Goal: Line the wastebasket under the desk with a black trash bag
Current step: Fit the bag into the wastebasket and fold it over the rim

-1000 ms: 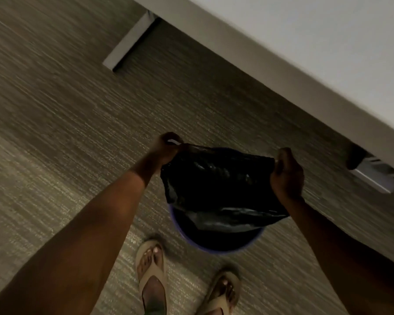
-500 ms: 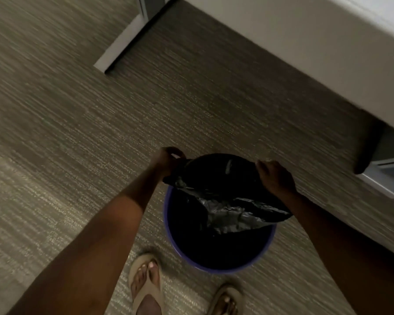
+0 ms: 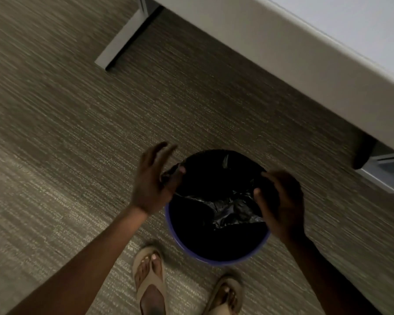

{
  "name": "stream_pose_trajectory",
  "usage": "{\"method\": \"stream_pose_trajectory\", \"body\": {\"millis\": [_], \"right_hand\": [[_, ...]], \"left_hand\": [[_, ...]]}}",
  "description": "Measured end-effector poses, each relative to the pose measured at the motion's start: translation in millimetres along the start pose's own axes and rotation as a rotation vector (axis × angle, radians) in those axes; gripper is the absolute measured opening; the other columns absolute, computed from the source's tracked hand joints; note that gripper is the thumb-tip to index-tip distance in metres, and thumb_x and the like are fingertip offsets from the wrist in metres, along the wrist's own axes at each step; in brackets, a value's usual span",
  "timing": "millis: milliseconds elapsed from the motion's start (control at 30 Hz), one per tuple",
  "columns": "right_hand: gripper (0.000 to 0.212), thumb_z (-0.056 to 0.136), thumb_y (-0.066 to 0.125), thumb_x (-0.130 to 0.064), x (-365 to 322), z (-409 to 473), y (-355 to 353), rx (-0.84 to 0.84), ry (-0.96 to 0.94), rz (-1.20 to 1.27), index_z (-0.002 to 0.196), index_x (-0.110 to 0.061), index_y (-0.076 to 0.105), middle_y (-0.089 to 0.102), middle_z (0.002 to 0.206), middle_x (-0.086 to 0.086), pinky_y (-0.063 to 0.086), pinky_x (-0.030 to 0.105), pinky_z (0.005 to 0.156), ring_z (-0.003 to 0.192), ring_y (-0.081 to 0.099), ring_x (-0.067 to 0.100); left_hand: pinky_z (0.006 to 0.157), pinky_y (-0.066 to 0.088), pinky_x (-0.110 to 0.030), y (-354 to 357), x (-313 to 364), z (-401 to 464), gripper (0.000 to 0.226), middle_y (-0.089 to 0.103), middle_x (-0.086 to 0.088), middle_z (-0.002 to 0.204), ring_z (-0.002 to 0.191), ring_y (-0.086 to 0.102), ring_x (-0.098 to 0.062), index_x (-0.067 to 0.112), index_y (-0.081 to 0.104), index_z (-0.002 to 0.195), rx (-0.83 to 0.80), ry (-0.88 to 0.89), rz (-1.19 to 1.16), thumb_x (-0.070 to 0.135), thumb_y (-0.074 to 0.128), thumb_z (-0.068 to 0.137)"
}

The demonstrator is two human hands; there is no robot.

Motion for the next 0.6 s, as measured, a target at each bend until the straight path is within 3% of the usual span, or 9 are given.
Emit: {"method": "stream_pose_trajectory", "body": {"millis": [67, 133, 200, 300, 400, 467, 533, 600], "right_hand": [[0.045, 0.089, 0.074, -0.035, -10.2, -24.5, 8.2, -0.106, -0.049, 0.003, 0.122, -0.005, 0.072, 0.071, 0.12, 0.012, 0.052, 0.045, 0.099, 0.119, 0.064, 0.033], [0.048, 0.086, 0.076, -0.034, -6.2, -48.3, 16.4, -0.195, -0.013, -0.014, 0.126, -0.009, 0.071, 0.071, 0.117, 0.01, 0.056, 0.046, 0.093, 0.115, 0.066, 0.032], [0.036, 0.081, 0.077, -0.022, -3.0, -66.7, 15.0, -0.205, -0.022, -0.061, 0.116, -0.013, 0.073, 0.072, 0.102, 0.007, 0.058, 0.051, 0.081, 0.103, 0.068, 0.034], [0.017, 0.082, 0.081, -0.022, -2.3, -90.5, 7.3, -0.233, -0.051, -0.07, 0.096, -0.018, 0.073, 0.069, 0.089, -0.003, 0.057, 0.048, 0.074, 0.091, 0.069, 0.026], [0.02, 0.087, 0.072, -0.039, 3.1, -123.1, 3.8, -0.313, -0.088, -0.096, 0.098, -0.022, 0.072, 0.068, 0.093, -0.005, 0.052, 0.036, 0.08, 0.094, 0.064, 0.018], [0.021, 0.088, 0.068, -0.034, 6.5, -146.7, 6.8, -0.368, -0.134, -0.149, 0.107, -0.025, 0.07, 0.067, 0.099, 0.0, 0.052, 0.033, 0.078, 0.096, 0.063, 0.02], [0.022, 0.089, 0.066, -0.025, 11.6, -167.4, 15.5, -0.42, -0.179, -0.191, 0.109, -0.023, 0.074, 0.068, 0.103, 0.004, 0.058, 0.034, 0.072, 0.093, 0.068, 0.025], [0.024, 0.09, 0.06, -0.022, 13.8, -178.9, 25.8, -0.445, -0.246, -0.235, 0.105, -0.02, 0.078, 0.072, 0.106, 0.005, 0.057, 0.035, 0.078, 0.097, 0.07, 0.028]], "left_hand": [[0.118, 0.031, -0.045, 15.3, 52.3, -16.8, 0.069, 0.052, -0.007, 0.152, 0.145, 0.041, -0.029, 0.021, 0.048, 0.151, -0.17, 0.263, 0.166, 0.056, 0.057, 0.093], [0.118, 0.031, -0.052, 41.3, 67.9, -42.9, 0.074, 0.058, -0.004, 0.147, 0.141, 0.044, -0.032, 0.026, 0.039, 0.155, -0.401, 0.348, 0.343, 0.058, 0.055, 0.09], [0.111, 0.039, -0.053, 49.3, 66.8, -66.3, 0.07, 0.067, -0.003, 0.135, 0.129, 0.053, -0.032, 0.024, 0.048, 0.148, -0.494, 0.419, 0.463, 0.039, 0.065, 0.082], [0.098, 0.053, -0.049, 44.7, 52.2, -94.0, 0.059, 0.075, 0.001, 0.116, 0.115, 0.066, -0.029, 0.027, 0.072, 0.119, -0.569, 0.409, 0.549, 0.024, 0.083, 0.062], [0.081, 0.058, -0.038, 44.3, 31.3, -128.1, 0.047, 0.071, 0.001, 0.106, 0.097, 0.069, -0.024, 0.031, 0.078, 0.097, -0.625, 0.377, 0.586, 0.03, 0.089, 0.051], [0.075, 0.059, -0.033, 44.8, 15.6, -149.2, 0.051, 0.064, -0.001, 0.102, 0.092, 0.064, -0.023, 0.029, 0.077, 0.099, -0.605, 0.342, 0.526, 0.029, 0.092, 0.05], [0.089, 0.054, -0.036, 50.8, 3.8, -165.5, 0.057, 0.062, 0.0, 0.099, 0.096, 0.058, -0.022, 0.027, 0.076, 0.107, -0.583, 0.395, 0.52, 0.028, 0.092, 0.051], [0.106, 0.039, -0.042, 58.6, -1.9, -174.4, 0.056, 0.063, 0.003, 0.096, 0.1, 0.06, -0.022, 0.027, 0.076, 0.108, -0.591, 0.443, 0.543, 0.028, 0.089, 0.054]]}}
Point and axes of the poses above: each hand's wrist, its own z-axis towards the middle knuckle, its own y-axis out of the palm, x = y × z, the point moved 9 cm from there along z, towards the middle knuckle
